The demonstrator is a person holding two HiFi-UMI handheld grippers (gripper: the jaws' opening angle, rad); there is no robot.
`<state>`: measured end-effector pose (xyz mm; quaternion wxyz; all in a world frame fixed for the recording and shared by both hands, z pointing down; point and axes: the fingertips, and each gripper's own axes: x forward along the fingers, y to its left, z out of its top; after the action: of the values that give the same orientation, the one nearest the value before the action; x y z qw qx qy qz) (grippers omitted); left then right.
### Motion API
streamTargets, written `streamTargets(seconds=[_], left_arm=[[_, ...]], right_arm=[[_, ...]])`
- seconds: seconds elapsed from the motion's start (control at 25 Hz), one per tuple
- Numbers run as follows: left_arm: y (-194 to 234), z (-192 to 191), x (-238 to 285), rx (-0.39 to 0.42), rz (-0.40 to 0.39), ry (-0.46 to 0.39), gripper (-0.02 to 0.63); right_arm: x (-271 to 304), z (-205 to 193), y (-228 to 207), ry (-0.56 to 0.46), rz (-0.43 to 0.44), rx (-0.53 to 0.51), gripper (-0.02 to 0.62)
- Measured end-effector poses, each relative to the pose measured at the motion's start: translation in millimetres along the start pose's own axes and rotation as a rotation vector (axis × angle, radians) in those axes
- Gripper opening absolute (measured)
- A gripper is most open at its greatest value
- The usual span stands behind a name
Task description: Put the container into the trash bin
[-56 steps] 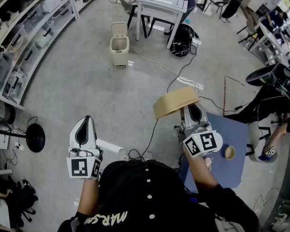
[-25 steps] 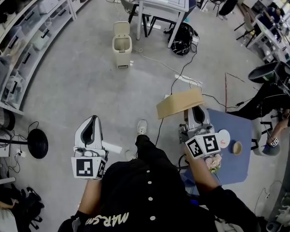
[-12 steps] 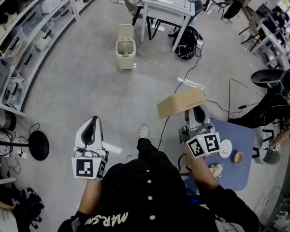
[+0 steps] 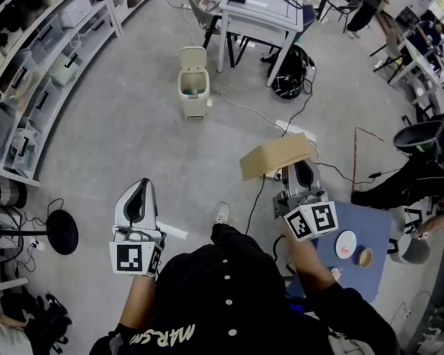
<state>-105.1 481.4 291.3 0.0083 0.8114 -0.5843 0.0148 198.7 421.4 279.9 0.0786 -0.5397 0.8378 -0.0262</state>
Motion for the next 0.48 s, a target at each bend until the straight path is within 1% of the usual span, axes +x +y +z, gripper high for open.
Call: streamTargets(seconds=[0.48], left_arm=[[8.6,5.3,76.8,0.003,0.014,0.008,0.002]], right_arm=[[72.6,-0.4,-43.2,0.021,0.029,-0.007,0.023]])
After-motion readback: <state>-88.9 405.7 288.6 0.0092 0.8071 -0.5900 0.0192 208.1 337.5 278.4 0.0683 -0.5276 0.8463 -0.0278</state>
